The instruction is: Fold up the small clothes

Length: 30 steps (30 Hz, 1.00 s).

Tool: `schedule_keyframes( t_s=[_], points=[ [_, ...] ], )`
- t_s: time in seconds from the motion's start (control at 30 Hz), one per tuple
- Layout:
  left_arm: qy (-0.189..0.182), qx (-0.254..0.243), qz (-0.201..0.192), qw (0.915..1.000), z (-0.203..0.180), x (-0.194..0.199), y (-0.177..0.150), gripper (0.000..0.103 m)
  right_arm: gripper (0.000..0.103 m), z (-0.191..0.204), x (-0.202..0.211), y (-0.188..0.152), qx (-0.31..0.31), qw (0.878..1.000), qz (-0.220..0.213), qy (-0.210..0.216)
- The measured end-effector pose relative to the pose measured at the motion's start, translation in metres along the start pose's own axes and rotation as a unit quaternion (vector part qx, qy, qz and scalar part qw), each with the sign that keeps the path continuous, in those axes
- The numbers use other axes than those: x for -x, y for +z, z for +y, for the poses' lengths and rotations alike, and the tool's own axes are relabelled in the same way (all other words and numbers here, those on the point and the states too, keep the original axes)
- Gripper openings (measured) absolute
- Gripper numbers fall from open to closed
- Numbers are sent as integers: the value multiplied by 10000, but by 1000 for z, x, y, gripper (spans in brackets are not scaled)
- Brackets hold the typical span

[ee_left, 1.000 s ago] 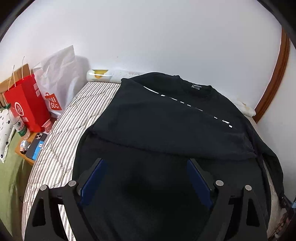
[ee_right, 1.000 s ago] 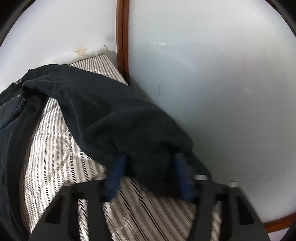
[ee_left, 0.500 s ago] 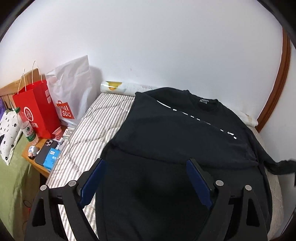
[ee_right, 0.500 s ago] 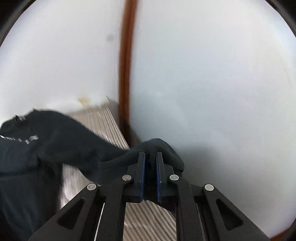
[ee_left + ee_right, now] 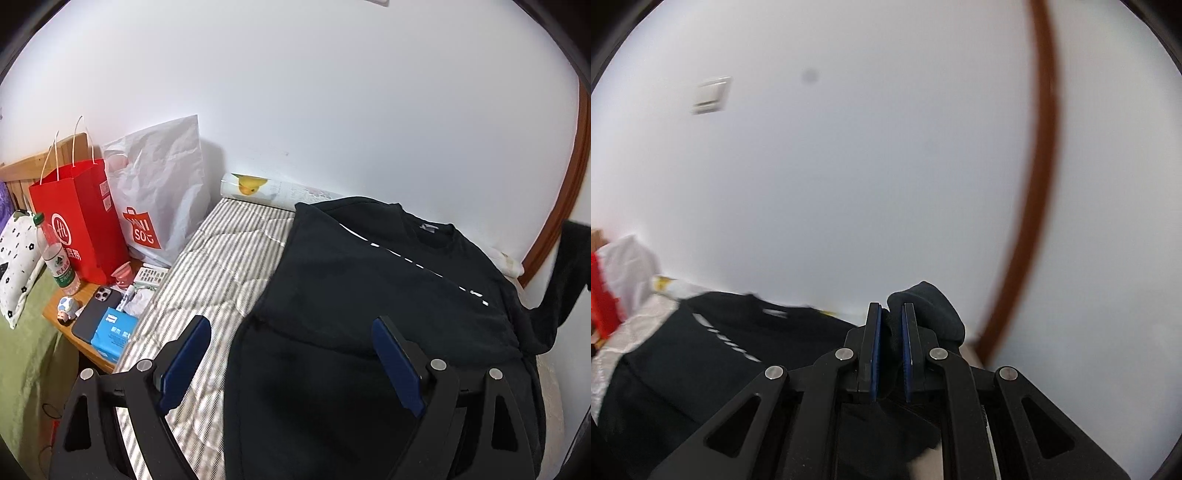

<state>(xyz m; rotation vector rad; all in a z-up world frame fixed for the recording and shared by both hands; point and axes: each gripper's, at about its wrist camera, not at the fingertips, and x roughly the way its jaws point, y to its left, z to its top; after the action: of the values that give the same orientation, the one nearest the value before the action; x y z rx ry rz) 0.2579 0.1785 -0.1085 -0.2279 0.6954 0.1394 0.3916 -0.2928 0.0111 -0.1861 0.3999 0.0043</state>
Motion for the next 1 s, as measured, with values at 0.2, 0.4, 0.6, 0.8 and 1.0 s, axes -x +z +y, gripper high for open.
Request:
schedule_keyframes(
  t_s=[0.2, 0.4, 0.6, 0.8, 1.0],
  points=[
    [39, -51, 17, 10000, 11, -22, 5, 87, 10, 107, -33, 10, 537, 9943, -15, 921],
    [-20, 82, 166, 9998, 22, -46, 5, 87, 10, 195, -73, -17, 987, 9808, 306, 1652],
    [-55, 136, 271, 9995, 27, -59, 2, 87, 10, 243, -107, -61, 1339, 9715, 695, 1831],
    [-195, 156, 377, 9990, 17, -66, 3, 87, 35, 252, -135, -84, 1199, 9628, 1320, 2030],
    [-376, -137, 443, 9982, -16, -64, 7, 88, 75, 219, -118, -88, 1036, 9600, 1419, 2178]
  ],
)
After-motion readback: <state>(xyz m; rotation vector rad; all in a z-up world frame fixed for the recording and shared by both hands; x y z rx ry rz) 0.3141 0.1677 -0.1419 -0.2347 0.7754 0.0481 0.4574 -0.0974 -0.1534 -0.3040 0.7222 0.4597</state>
